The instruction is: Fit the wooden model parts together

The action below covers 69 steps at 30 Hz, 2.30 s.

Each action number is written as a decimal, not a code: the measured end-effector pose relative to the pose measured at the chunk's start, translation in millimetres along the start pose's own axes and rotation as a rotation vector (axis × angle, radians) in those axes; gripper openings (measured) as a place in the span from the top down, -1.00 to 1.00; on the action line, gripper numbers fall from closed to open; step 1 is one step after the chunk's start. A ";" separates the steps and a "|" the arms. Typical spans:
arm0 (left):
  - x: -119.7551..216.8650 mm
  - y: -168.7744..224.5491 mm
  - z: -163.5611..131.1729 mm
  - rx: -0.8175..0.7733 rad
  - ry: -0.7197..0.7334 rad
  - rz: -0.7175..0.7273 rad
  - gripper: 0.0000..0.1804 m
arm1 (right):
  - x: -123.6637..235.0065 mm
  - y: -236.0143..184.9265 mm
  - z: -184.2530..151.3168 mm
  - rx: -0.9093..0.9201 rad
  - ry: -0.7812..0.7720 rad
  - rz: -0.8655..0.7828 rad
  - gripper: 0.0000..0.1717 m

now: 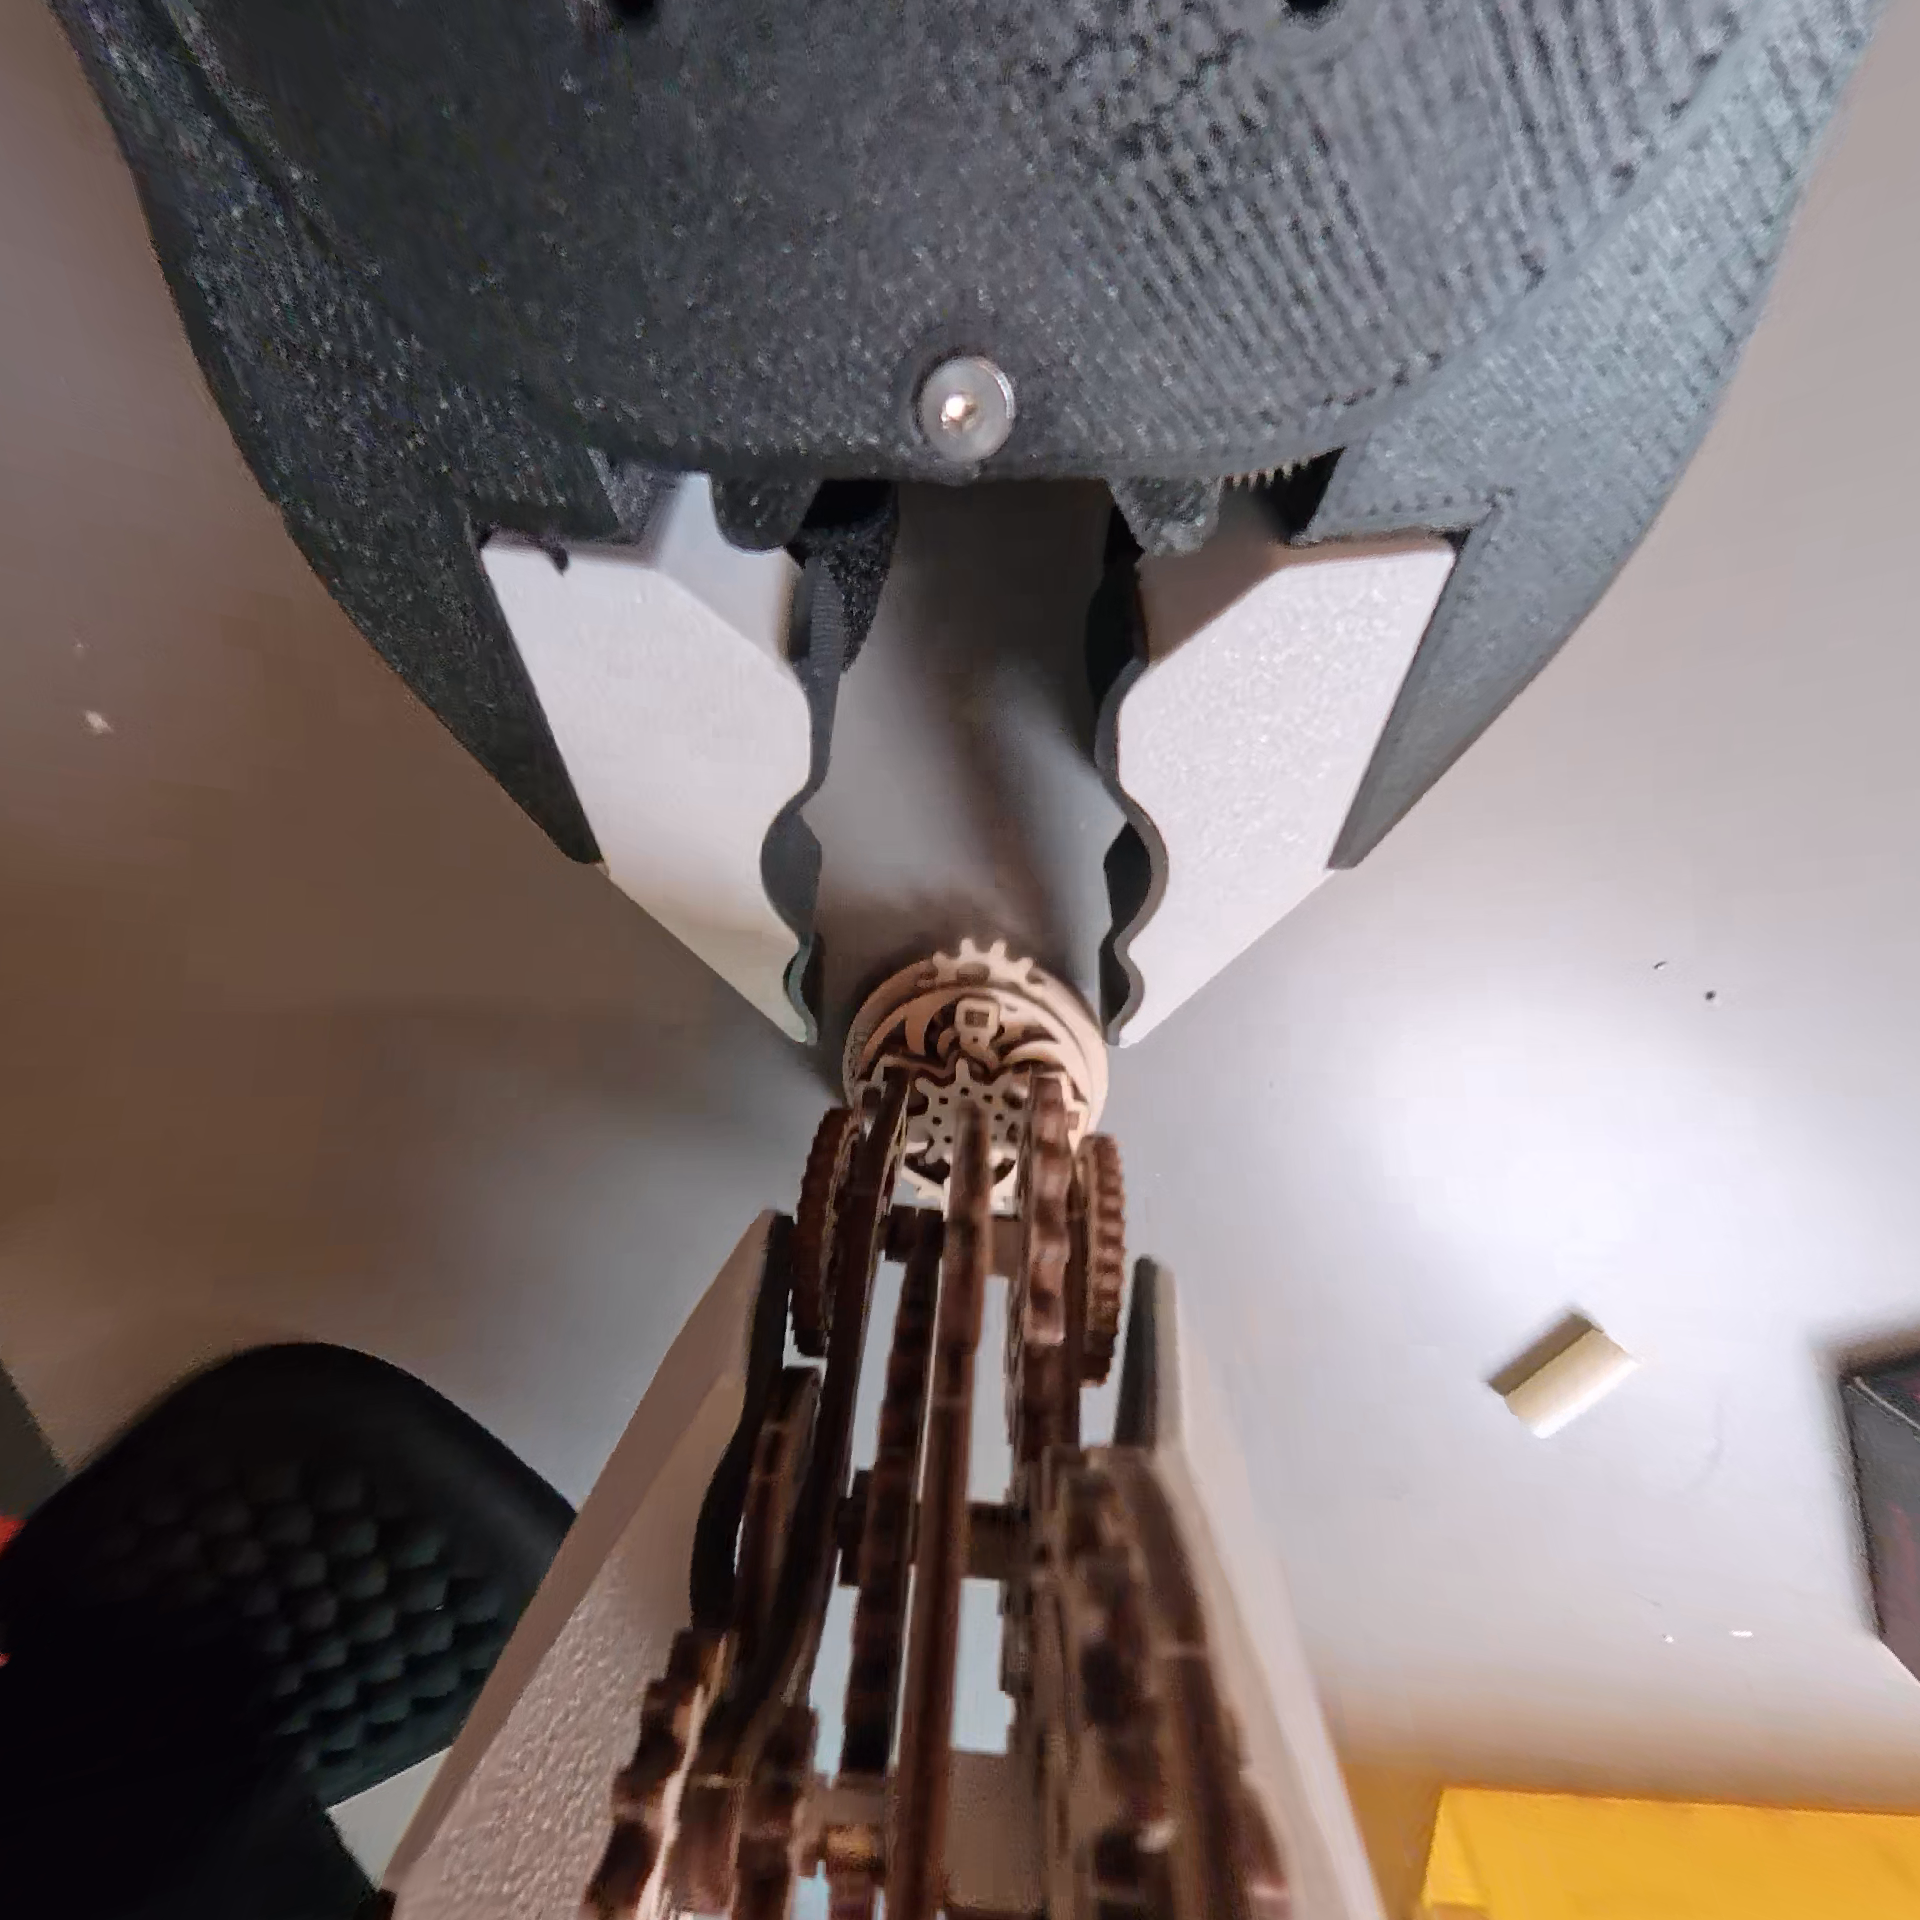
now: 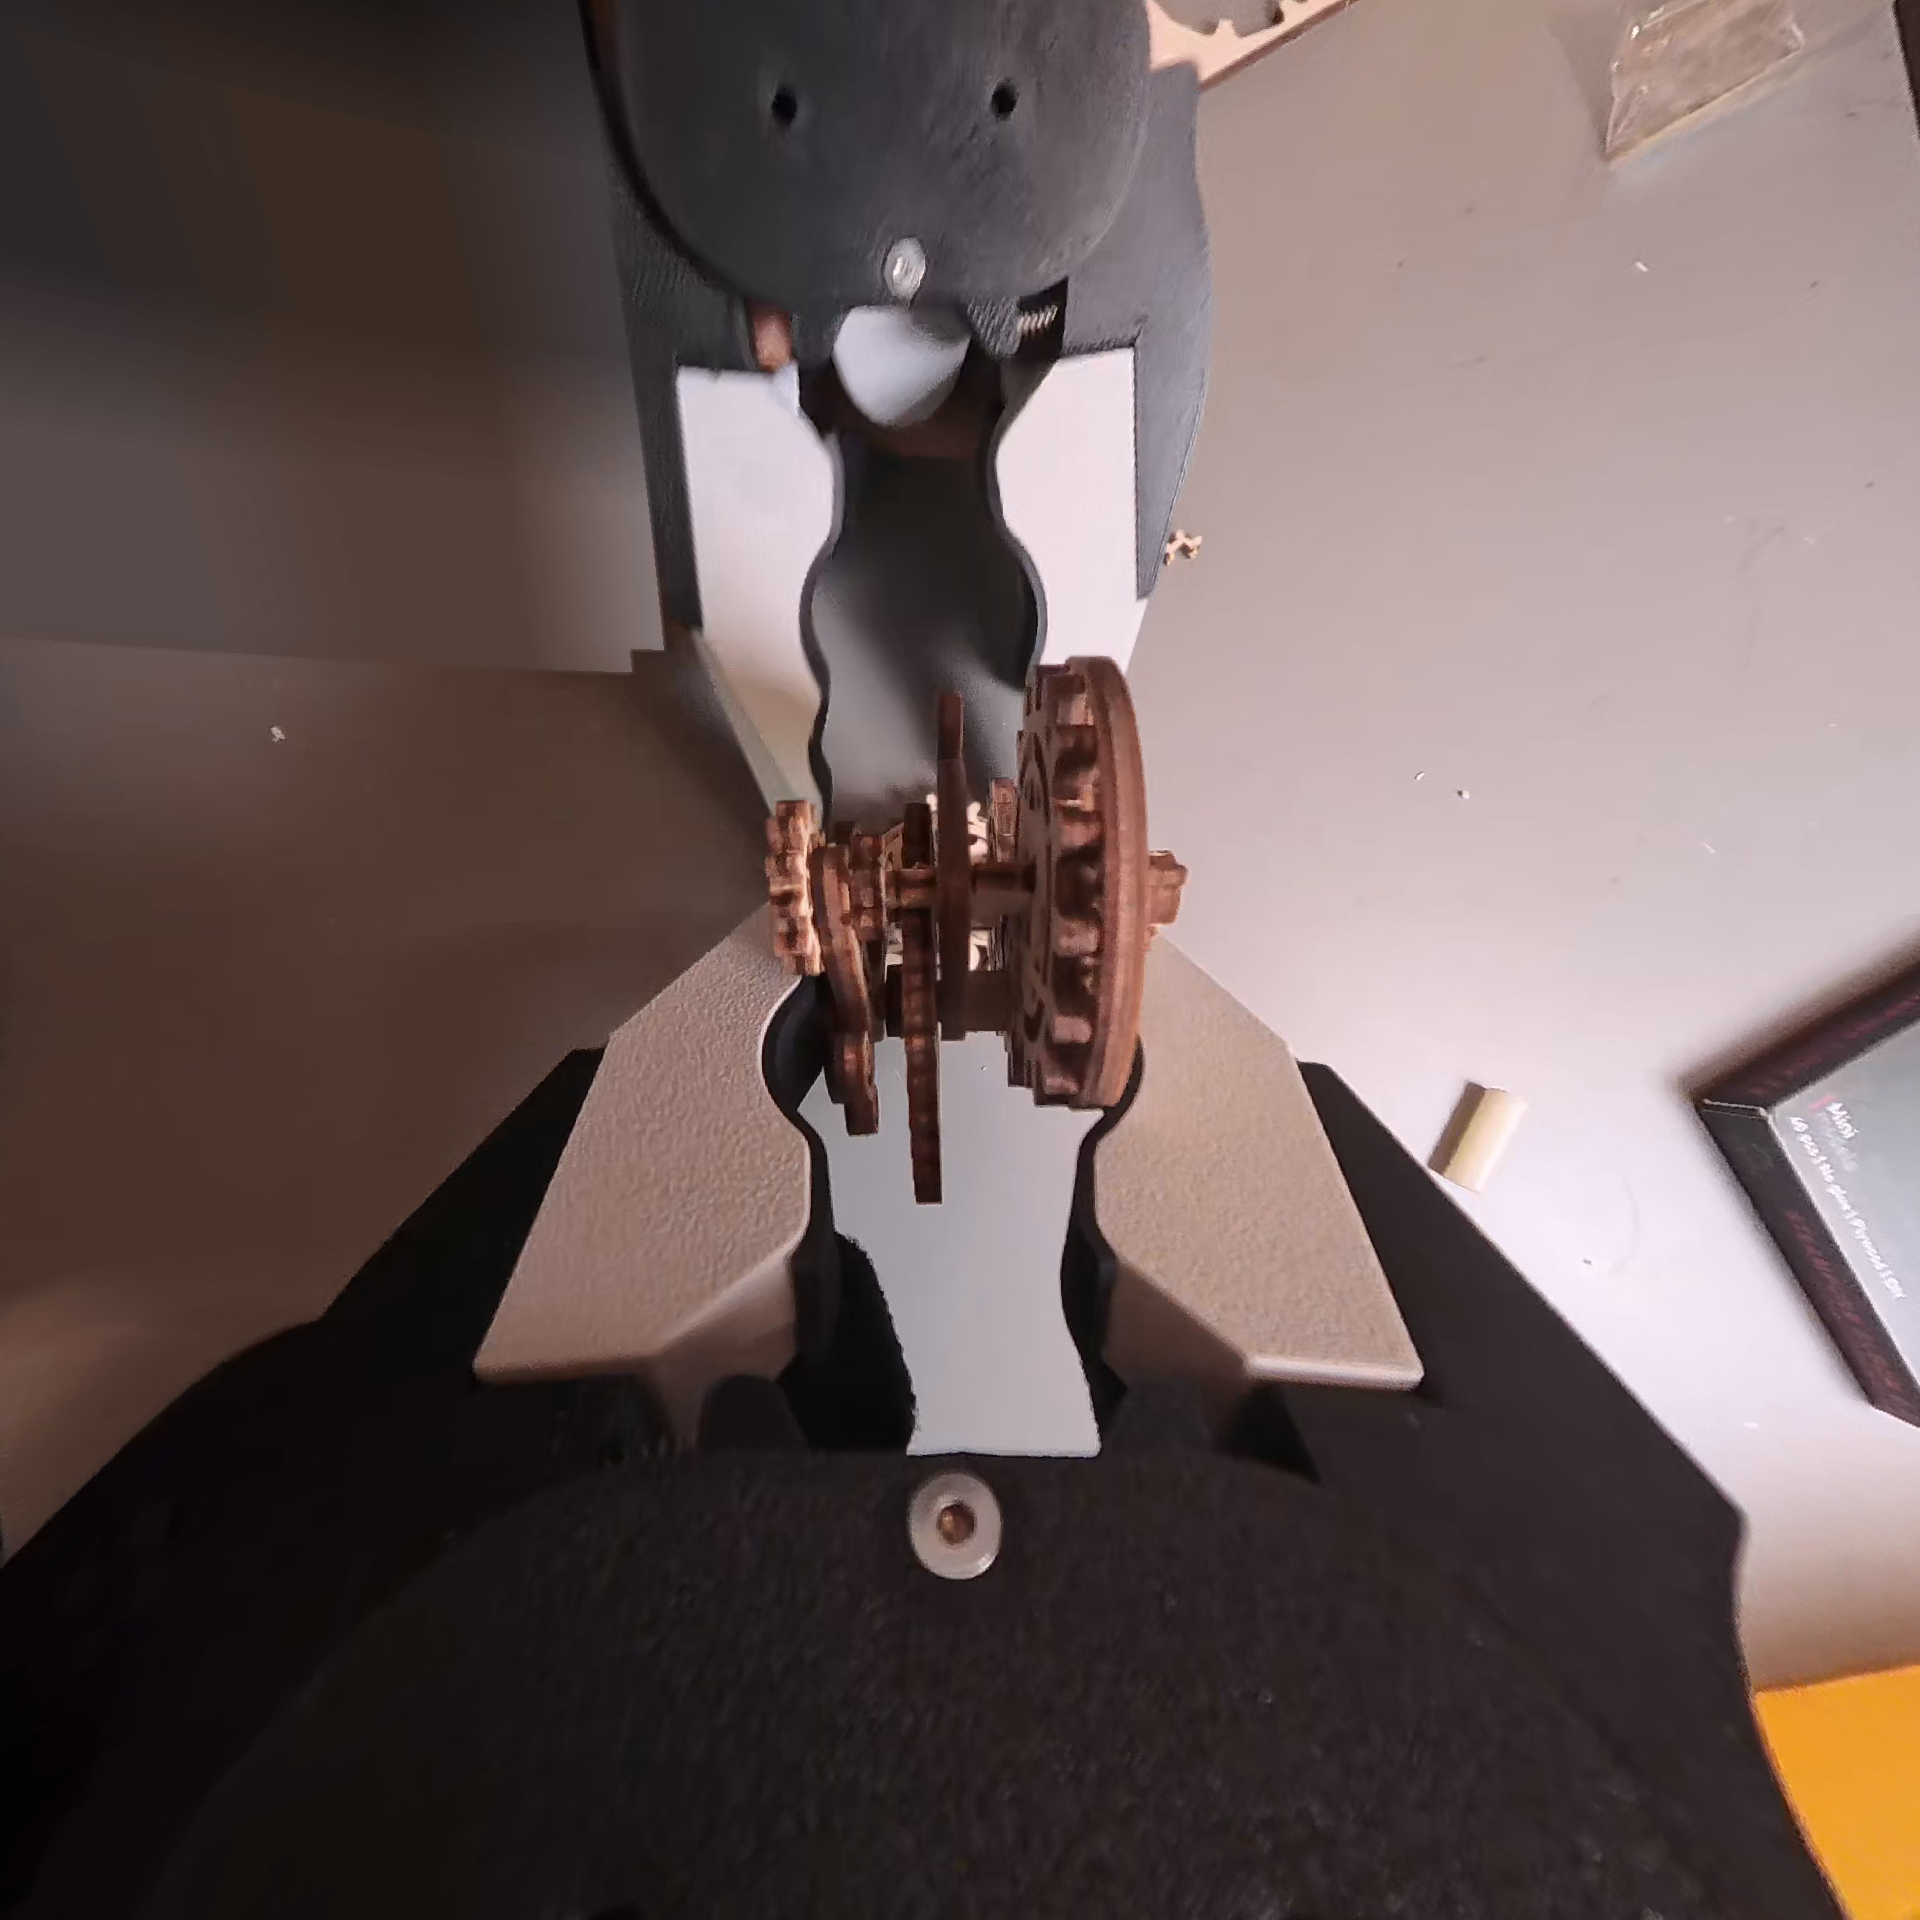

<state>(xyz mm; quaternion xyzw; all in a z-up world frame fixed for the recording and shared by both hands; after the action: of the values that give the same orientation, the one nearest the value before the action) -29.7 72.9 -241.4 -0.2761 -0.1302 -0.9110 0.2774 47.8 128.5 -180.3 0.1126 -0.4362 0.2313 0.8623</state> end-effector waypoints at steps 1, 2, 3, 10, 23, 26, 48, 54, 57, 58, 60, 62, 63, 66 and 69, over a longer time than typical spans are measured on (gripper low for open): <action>6.0 -1.7 -0.9 0.004 0.017 -0.028 0.46 | 0.1 -0.2 0.0 0.003 0.003 -0.002 0.47; 11.7 -3.2 -1.0 0.016 0.038 -0.058 0.48 | 0.0 -0.3 -0.1 0.005 0.007 -0.003 0.47; 16.8 -5.4 0.3 0.026 0.066 -0.073 0.51 | 0.0 -0.4 -0.1 0.006 0.007 -0.004 0.47; 29.4 -8.9 19.5 -0.057 0.239 0.007 0.82 | -0.6 0.0 1.2 0.012 -0.003 -0.001 0.47; 20.2 -7.1 22.7 -0.100 0.202 0.068 0.96 | 2.5 0.2 -5.6 0.000 0.063 -0.070 0.46; 18.2 -5.3 24.9 -0.108 0.185 0.083 0.96 | 12.6 -0.5 -11.4 -0.022 0.150 -0.092 0.42; 14.4 1.1 27.2 -0.207 0.161 0.131 0.96 | 42.0 16.7 -75.2 -0.135 0.527 0.085 0.66; 14.1 2.5 25.8 -0.243 0.168 0.136 0.96 | 54.1 16.0 -78.0 -0.093 0.601 0.160 0.74; 13.3 3.0 25.8 -0.252 0.175 0.138 0.96 | 47.3 20.8 -83.6 -0.053 0.570 0.120 0.77; 12.9 2.9 25.6 -0.252 0.180 0.137 0.96 | 42.8 20.9 -82.0 -0.034 0.578 0.121 0.79; 12.3 2.6 25.4 -0.258 0.188 0.137 0.96 | 32.1 20.5 -78.4 0.018 0.575 0.110 0.79; 11.8 3.2 24.9 -0.273 0.194 0.144 0.96 | 20.9 19.7 -77.4 0.067 0.543 0.103 0.79; 11.9 3.4 24.5 -0.279 0.197 0.148 0.96 | 16.7 19.7 -77.9 0.085 0.533 0.100 0.79; 10.9 3.2 24.4 -0.278 0.206 0.154 0.96 | 10.5 21.2 -80.2 0.090 0.554 0.113 0.79; 8.9 4.9 24.6 -0.282 0.218 0.155 0.95 | 11.1 21.6 -78.5 0.097 0.566 0.085 0.79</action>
<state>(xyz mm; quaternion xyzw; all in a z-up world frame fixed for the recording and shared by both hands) -22.4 74.6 -215.8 -0.2213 0.0511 -0.9206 0.3176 97.8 181.7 -218.1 0.0664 -0.1708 0.3100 0.9329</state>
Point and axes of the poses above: each gripper's, where its closed fingertips meet, x back along the fingers, z out of its top, y = z × x across the jaws, the point moved 7 cm from there along x, back along the fingers, and after that the axes turned 2 degrees about y, right-handed, at the moved point
